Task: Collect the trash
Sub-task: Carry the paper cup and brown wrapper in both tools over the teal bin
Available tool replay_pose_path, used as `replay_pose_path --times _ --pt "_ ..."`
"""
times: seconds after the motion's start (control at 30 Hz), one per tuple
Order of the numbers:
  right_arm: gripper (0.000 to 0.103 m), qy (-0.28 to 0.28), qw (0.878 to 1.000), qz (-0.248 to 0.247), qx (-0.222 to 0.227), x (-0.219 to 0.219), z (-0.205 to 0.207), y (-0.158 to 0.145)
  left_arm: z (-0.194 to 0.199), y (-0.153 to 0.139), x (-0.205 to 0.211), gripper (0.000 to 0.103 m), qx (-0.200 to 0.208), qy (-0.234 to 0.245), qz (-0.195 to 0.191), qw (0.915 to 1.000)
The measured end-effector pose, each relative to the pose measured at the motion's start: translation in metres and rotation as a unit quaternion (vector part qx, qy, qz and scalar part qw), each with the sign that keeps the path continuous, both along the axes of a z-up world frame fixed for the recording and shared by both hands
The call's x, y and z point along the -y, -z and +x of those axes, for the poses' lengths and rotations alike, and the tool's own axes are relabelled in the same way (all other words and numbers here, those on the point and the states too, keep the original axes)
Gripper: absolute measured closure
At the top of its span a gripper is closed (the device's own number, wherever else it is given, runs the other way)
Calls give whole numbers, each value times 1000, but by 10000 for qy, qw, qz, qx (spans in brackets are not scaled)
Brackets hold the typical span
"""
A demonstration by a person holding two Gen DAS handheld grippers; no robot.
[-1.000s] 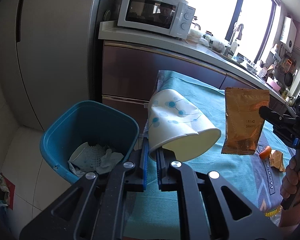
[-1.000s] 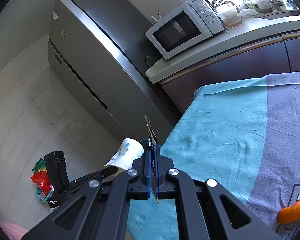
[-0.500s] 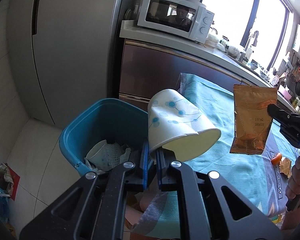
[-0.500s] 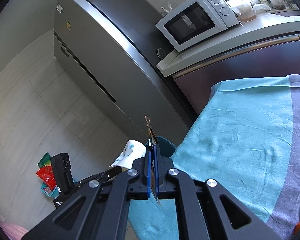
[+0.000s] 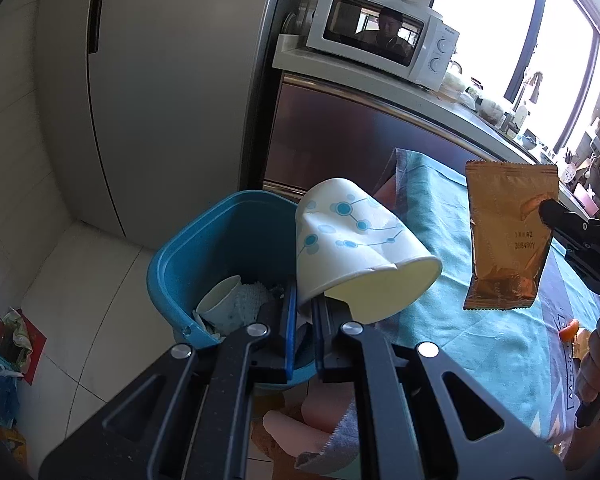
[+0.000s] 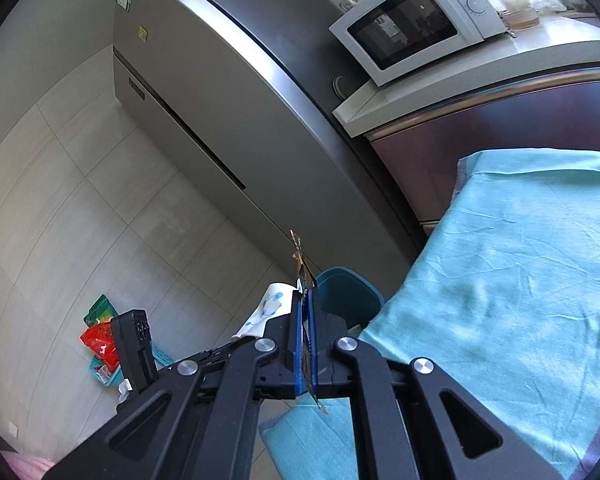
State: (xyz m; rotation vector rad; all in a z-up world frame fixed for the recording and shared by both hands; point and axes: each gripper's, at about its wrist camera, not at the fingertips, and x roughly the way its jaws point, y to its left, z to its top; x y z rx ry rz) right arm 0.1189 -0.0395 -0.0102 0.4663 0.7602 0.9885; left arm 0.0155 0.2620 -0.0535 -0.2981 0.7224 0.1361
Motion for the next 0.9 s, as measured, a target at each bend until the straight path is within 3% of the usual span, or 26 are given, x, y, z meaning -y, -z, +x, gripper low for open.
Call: replay_pose_path --times 0.9 --pt "101 -373 9978 -381 -399 -84 23 26 9 24 -25 96 -265 -396 29 9989"
